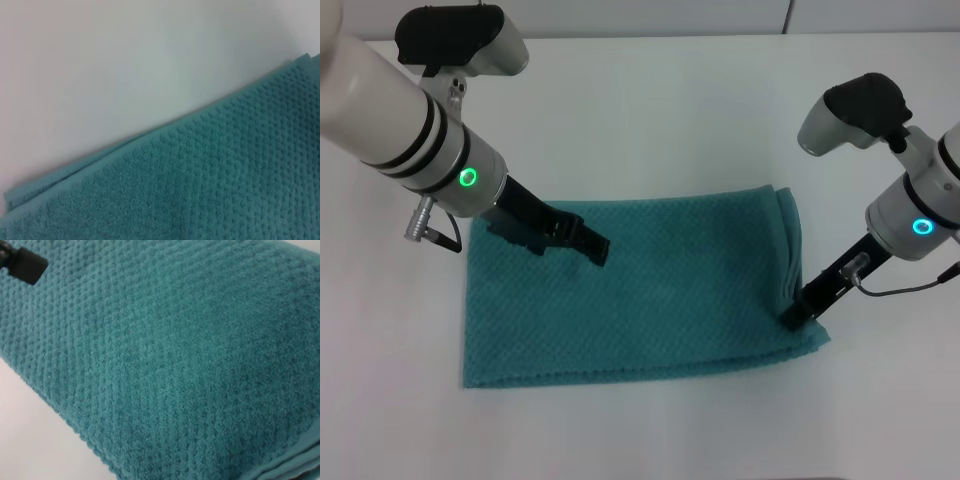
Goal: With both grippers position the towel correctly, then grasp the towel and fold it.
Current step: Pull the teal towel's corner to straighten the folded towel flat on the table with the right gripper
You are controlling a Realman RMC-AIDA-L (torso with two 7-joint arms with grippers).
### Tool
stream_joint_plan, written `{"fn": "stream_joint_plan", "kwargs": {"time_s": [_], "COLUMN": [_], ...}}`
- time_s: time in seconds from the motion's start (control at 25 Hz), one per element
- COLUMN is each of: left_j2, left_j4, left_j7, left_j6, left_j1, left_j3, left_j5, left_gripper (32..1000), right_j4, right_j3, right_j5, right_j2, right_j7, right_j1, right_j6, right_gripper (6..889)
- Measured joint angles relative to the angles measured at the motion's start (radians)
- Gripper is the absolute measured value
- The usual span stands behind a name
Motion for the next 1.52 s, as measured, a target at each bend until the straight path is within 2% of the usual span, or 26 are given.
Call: {"fn": "stream_joint_plan", "kwargs": {"time_s": [0.76, 1.2, 1.52], "left_j2": [0.0, 0.0, 0.0], "left_j4": [-0.002, -0.003, -0.004], "left_j7": [0.0, 0.0, 0.0], "left_j6": [0.0, 0.0, 0.0], "left_j1": [0.0, -0.001, -0.002], "left_j3": [-0.003, -0.003, -0.001], "left_j5": [0.001, 0.003, 0.003], "left_gripper": [886, 881, 877], "right_j4": [0.0, 0.001, -0.006], "right_j3": [0.002, 0.006, 0.009], "right_j5": [0.0, 0.037, 0.038], "right_j2": [0.003, -0.004, -0.005], "right_j7": [-0.001, 0.0, 0.002], "right_j1": [0.001, 0.008, 0.012], "right_j6": [-0.016, -0.046, -0.07], "right_gripper": [90, 92, 415]}}
